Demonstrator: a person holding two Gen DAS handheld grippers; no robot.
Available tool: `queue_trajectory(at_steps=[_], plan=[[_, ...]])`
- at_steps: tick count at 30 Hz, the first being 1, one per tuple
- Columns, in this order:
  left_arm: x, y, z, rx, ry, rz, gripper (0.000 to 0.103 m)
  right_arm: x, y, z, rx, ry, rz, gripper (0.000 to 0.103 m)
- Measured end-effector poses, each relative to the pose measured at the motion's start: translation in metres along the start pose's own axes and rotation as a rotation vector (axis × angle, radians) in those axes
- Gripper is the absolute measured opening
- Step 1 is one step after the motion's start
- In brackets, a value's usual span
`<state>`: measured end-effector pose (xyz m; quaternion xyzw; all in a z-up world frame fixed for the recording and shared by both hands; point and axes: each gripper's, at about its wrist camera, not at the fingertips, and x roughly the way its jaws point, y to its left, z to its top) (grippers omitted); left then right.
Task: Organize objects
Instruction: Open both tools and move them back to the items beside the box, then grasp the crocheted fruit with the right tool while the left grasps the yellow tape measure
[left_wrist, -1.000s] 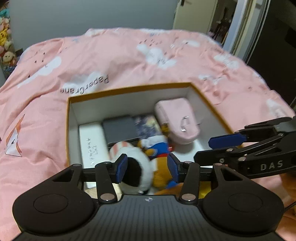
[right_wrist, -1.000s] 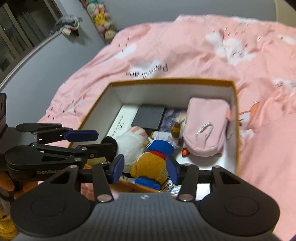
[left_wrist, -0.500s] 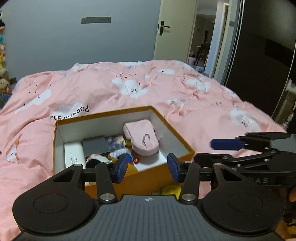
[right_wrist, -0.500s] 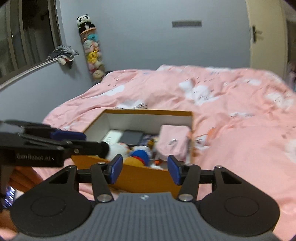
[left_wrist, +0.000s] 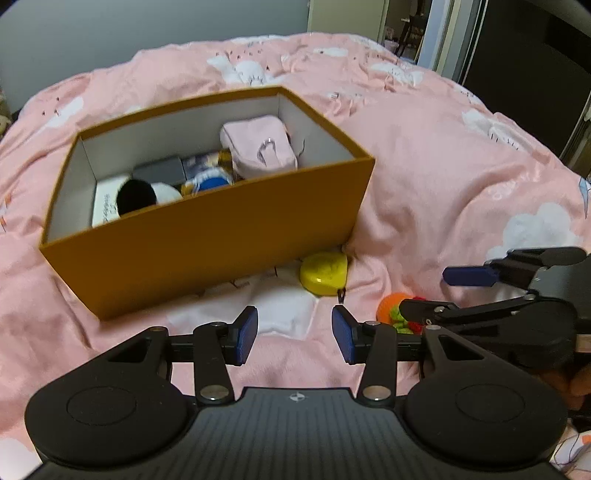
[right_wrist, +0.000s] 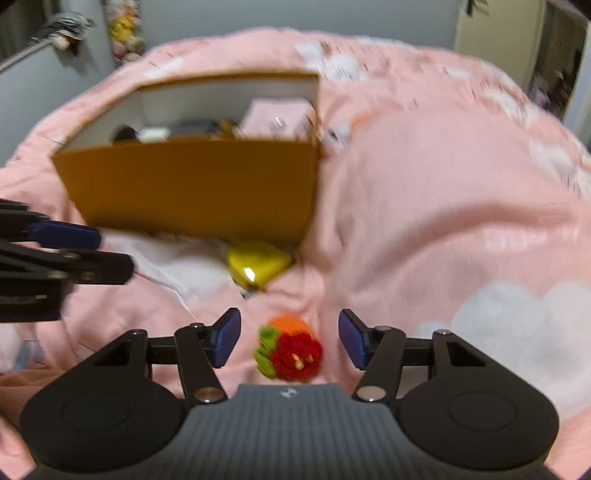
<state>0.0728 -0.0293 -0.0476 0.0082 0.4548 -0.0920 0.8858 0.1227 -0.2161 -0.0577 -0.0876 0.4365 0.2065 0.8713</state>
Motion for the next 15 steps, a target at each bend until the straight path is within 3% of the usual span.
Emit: queue_trajectory(at_steps=[8, 15], plan=[[0.014, 0.005, -0.008, -0.042, 0.069, -0.016, 0.052, 0.025, -0.004, -0.009, 0.036, 0.102, 0.024, 0.056], [0.016, 0.006, -0.009, -0.051, 0.082, -0.014, 0.052, 0.033, -0.005, -0.011, 0.047, 0.137, 0.041, 0.046]])
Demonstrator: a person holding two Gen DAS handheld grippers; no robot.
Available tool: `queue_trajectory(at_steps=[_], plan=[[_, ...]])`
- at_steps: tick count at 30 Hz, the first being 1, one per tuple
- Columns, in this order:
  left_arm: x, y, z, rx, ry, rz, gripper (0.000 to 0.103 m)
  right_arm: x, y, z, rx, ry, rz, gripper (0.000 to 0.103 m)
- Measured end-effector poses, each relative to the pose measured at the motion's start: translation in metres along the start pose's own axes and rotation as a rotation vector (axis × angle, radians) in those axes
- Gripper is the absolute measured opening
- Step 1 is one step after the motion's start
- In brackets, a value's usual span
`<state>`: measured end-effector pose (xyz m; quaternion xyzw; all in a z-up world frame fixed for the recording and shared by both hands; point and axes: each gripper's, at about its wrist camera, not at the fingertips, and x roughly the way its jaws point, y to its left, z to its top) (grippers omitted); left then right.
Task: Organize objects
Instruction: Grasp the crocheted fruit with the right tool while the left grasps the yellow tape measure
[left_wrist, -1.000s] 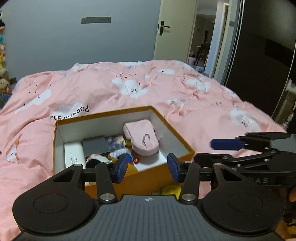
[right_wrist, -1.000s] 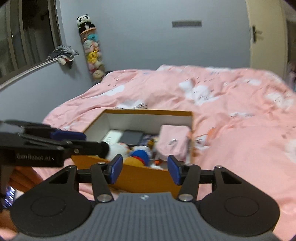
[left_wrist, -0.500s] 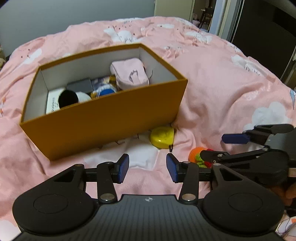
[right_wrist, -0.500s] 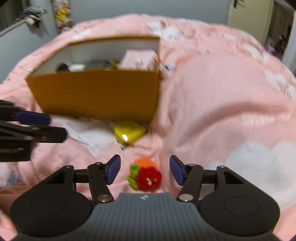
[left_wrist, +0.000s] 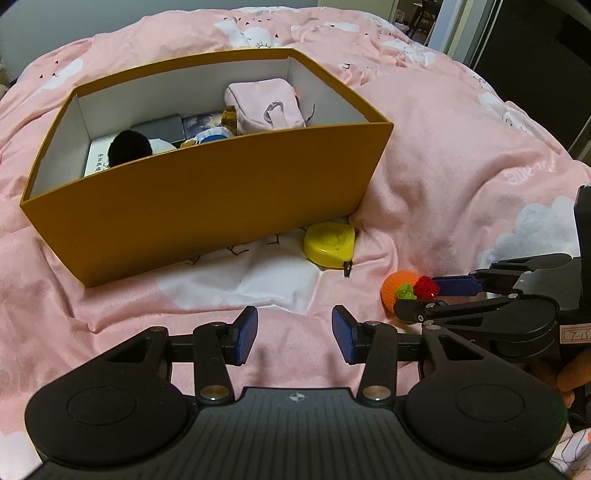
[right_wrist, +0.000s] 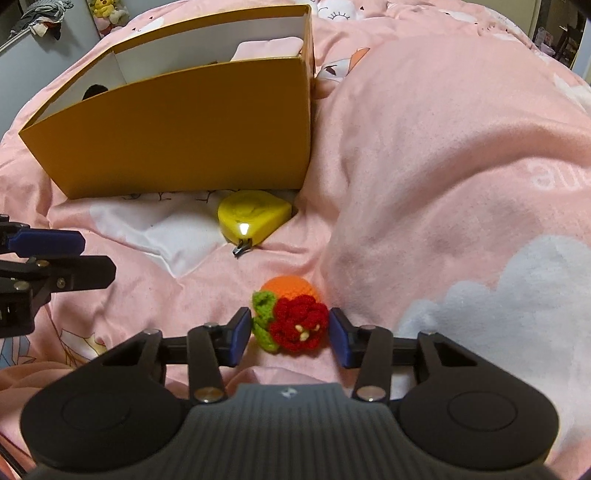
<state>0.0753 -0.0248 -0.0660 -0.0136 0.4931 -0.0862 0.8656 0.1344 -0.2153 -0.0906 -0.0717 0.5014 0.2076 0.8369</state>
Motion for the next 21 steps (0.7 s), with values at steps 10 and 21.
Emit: queue_trajectory(at_steps=[10, 21], plan=[[-0.002, 0.002, 0.005, 0.003, -0.024, -0.039, 0.052, -0.006, 0.003, 0.001, -0.012, -0.044, 0.005, 0.038], [0.000, -0.004, 0.023, 0.047, -0.089, -0.070, 0.052, -0.033, 0.007, 0.027, -0.076, -0.175, 0.041, 0.038]])
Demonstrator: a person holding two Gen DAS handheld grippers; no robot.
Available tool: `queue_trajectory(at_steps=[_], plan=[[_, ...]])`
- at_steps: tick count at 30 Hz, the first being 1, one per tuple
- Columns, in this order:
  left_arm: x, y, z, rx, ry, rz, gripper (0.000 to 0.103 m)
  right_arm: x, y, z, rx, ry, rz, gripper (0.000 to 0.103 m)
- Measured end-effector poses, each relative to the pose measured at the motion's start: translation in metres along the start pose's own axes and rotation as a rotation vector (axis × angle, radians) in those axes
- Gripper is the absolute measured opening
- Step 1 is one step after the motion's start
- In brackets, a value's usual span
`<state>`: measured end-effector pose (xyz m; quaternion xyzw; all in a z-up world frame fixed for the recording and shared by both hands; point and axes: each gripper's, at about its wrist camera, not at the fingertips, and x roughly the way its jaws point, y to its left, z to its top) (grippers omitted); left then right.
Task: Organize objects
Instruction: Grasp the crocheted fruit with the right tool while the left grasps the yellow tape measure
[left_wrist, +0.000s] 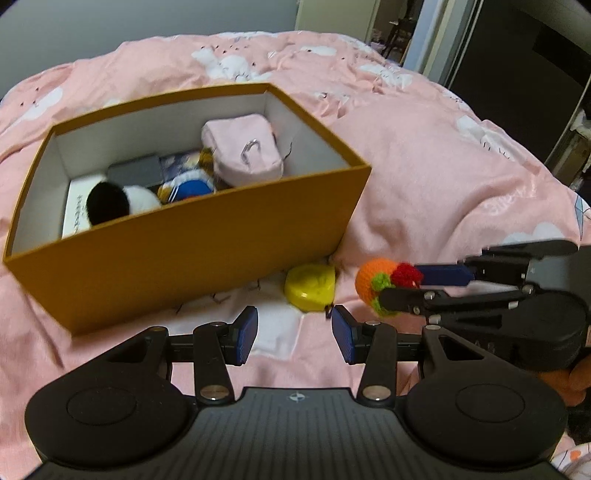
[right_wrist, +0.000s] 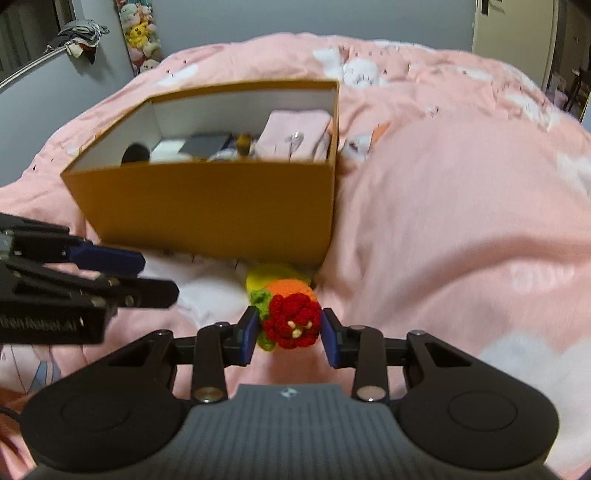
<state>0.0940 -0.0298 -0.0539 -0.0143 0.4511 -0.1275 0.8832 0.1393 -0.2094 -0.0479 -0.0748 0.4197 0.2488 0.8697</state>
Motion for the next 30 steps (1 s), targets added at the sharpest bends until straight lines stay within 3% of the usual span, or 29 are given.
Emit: queue_trajectory(at_steps=[6, 19, 30], plan=[[0.016, -0.007, 0.009, 0.038, -0.008, -0.025, 0.052, 0.008, -0.011, 0.016, -0.002, -0.016, -0.014, 0.038], [0.062, -0.012, 0.020, 0.096, 0.036, -0.062, 0.054, 0.042, -0.055, 0.004, 0.193, 0.092, 0.012, 0.038], [0.097, -0.014, 0.017, 0.154, 0.096, -0.027, 0.061, 0.052, -0.066, -0.003, 0.273, 0.126, 0.048, 0.037]])
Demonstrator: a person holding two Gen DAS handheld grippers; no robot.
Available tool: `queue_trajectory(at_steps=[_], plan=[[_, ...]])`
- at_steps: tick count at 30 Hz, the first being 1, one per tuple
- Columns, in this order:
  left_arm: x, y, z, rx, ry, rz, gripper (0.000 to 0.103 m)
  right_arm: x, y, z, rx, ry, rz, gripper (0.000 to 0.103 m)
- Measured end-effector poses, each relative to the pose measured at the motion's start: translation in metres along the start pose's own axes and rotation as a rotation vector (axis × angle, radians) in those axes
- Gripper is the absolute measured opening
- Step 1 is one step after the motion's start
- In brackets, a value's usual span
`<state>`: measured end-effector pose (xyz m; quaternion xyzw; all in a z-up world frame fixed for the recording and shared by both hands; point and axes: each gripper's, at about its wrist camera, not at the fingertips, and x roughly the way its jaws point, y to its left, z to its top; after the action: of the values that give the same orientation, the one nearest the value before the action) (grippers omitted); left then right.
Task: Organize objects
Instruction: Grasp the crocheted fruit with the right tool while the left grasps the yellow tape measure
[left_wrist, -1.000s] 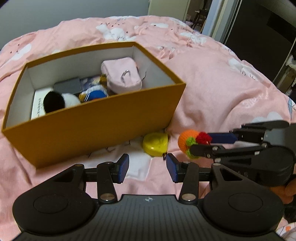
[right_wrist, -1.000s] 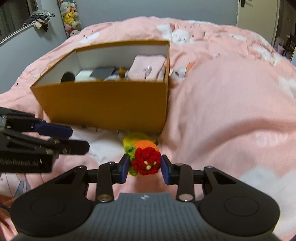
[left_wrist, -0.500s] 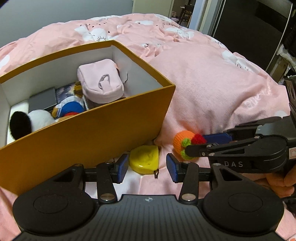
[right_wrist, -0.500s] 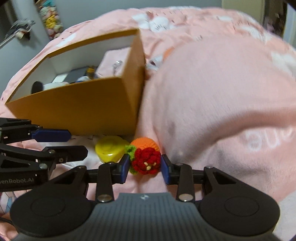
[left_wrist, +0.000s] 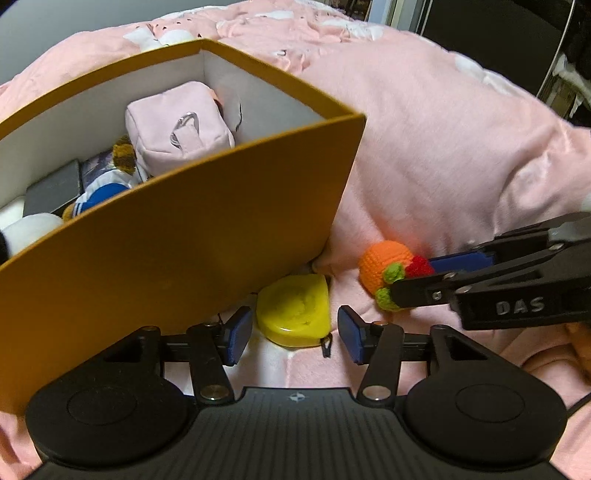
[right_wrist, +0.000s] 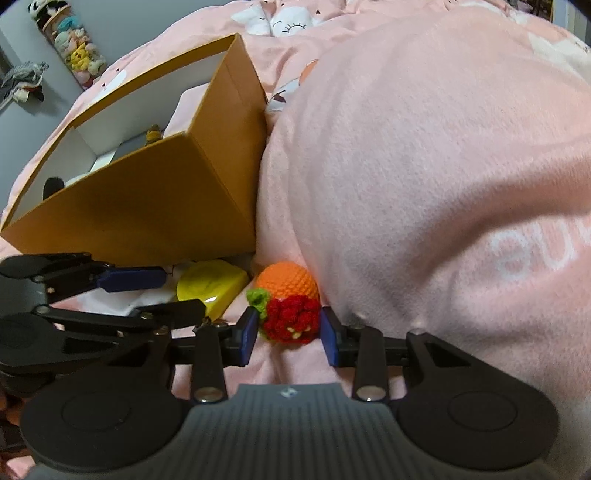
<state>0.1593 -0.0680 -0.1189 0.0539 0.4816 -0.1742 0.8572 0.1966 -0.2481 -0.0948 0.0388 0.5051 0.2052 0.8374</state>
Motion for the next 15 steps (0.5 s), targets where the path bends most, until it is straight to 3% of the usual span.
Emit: queue_trajectory(at_steps=[11, 15], plan=[[0.024, -0.004, -0.004, 0.030, 0.004, 0.025, 0.064, 0.005, 0.001, 0.003, 0.009, -0.007, 0.032, 0.038], [0.025, -0.005, -0.007, 0.043, -0.011, 0.023, 0.058, 0.002, 0.005, 0.002, 0.002, -0.023, 0.035, 0.039]])
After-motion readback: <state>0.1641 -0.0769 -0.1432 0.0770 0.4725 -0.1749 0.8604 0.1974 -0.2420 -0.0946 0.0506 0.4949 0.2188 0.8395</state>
